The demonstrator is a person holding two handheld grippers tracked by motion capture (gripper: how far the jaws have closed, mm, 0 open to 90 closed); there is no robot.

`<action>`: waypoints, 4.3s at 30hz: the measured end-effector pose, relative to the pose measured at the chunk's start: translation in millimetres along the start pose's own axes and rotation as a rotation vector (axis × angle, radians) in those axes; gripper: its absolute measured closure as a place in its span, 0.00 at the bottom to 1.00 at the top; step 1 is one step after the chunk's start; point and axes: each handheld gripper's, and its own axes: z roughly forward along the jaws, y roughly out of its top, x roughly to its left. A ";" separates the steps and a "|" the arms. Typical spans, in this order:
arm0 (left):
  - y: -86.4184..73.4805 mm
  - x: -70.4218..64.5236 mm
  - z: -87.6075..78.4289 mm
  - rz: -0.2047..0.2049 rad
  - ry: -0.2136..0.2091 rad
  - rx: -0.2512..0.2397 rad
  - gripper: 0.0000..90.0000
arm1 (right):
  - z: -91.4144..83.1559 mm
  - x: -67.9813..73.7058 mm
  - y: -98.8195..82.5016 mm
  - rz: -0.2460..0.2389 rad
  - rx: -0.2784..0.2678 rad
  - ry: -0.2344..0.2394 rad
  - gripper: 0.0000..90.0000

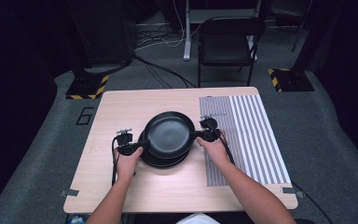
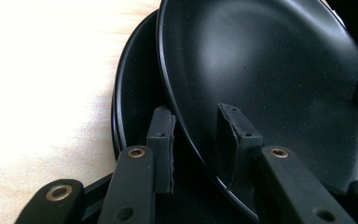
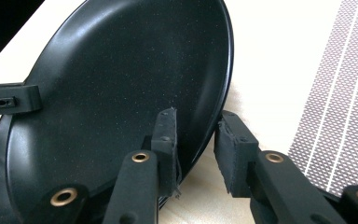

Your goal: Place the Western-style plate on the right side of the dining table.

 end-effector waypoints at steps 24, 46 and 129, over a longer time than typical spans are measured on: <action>-0.7 -1.7 2.5 0.000 0.004 -0.009 0.75 | -9.8 12.9 -30.5 0.029 -0.019 0.047 0.69; 5.5 -8.5 -10.8 0.013 0.011 -0.013 0.77 | -16.6 17.5 -25.2 0.033 -0.007 0.060 0.70; 36.2 -96.3 4.4 0.167 -0.063 0.017 0.77 | -97.9 -31.1 -30.1 0.084 -0.128 0.062 0.72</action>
